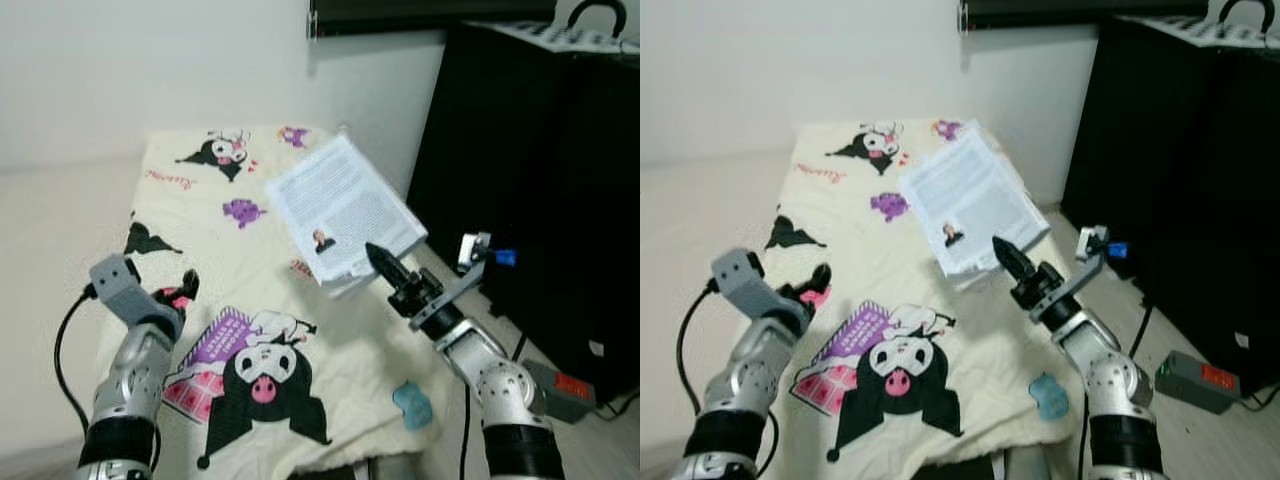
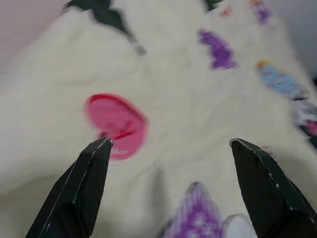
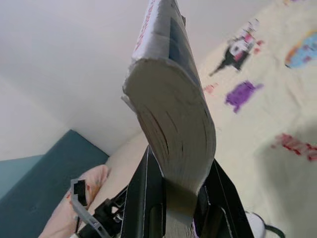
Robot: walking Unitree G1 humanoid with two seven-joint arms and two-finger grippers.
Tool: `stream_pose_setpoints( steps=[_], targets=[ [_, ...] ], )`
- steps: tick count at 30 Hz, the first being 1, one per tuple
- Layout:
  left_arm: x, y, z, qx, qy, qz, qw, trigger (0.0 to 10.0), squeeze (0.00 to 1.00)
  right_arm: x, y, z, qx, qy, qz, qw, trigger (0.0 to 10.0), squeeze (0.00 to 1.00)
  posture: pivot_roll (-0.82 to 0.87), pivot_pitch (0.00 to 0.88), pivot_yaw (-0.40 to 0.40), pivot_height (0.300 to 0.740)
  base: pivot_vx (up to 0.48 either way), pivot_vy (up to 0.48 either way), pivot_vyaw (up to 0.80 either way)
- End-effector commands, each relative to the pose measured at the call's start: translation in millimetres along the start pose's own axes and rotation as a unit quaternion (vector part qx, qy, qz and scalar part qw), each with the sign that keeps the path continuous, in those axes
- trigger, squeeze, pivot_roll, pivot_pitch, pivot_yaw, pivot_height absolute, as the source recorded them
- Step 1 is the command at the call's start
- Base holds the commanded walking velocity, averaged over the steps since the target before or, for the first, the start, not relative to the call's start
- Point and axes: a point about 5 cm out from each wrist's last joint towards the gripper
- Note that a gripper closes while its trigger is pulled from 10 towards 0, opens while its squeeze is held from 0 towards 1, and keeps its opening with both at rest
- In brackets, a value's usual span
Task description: Clean up the room
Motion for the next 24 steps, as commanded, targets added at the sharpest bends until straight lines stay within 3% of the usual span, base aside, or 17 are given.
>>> stream_pose_setpoints(
  steps=[1,6,7,8,10,13,20,24],
  targets=[
    [-1.0,11.1,0.7,0.016,-0.001,0.019,1.000,10.0,0.00,0.4,0.0,5.6,-0.013,-0.018,0.007,1.000,0.0,0.00,-0.07,0.000,-0.015,0.610,0.000,0.000,0.00],
    [-3.7,23.7,-6.6,0.029,0.010,0.038,0.999,10.0,0.00,-3.3,-4.9,-1.7,-0.013,-0.006,-0.003,1.000,0.0,0.00,-0.07,0.000,-0.014,0.619,0.000,0.000,0.00],
    [-5.9,33.3,-13.0,0.038,0.019,0.052,0.998,10.0,0.00,-6.1,-9.1,-8.5,-0.016,0.005,-0.010,1.000,0.0,0.00,-0.07,0.000,-0.013,0.624,0.000,0.000,0.00],
    [-5.9,33.3,-13.0,0.038,0.019,0.052,0.998,10.0,0.00,-6.1,-9.1,-8.5,-0.016,0.005,-0.010,1.000,0.0,0.00,-0.07,0.000,-0.013,0.624,0.000,0.000,0.00],
    [-11.6,53.6,-21.8,0.041,0.031,0.086,0.995,10.0,0.00,-12.7,-15.2,-26.3,-0.019,0.036,-0.016,0.999,0.0,0.00,-0.07,0.000,-0.016,0.634,0.000,0.000,0.00],
    [-14.3,61.8,-23.4,0.036,0.032,0.100,0.994,10.0,0.00,-15.8,-15.1,-36.6,-0.020,0.054,-0.011,0.998,0.0,0.00,-0.06,0.000,-0.020,0.643,0.000,0.000,0.00],
    [-13.0,58.9,-25.0,0.035,0.037,0.088,0.995,10.0,0.00,-14.4,-14.2,-39.1,-0.023,0.058,-0.006,0.998,0.0,0.00,-0.06,0.000,-0.018,0.658,0.000,0.000,0.00],
    [-11.5,53.1,-29.4,0.039,0.043,0.077,0.995,10.0,0.00,-12.8,-14.4,-41.4,-0.026,0.062,-0.005,0.998,0.0,0.00,-0.06,0.000,-0.017,0.667,-0.420,0.000,0.00]
  ],
)
Point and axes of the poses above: a point about 5 cm out from each wrist's last joint towards the gripper, its own x axis pointing out of the wrist towards the gripper, its own z axis along the axis of the wrist's last joint, y = z × x, and after that the axes turned 12 degrees about -x, right-handed
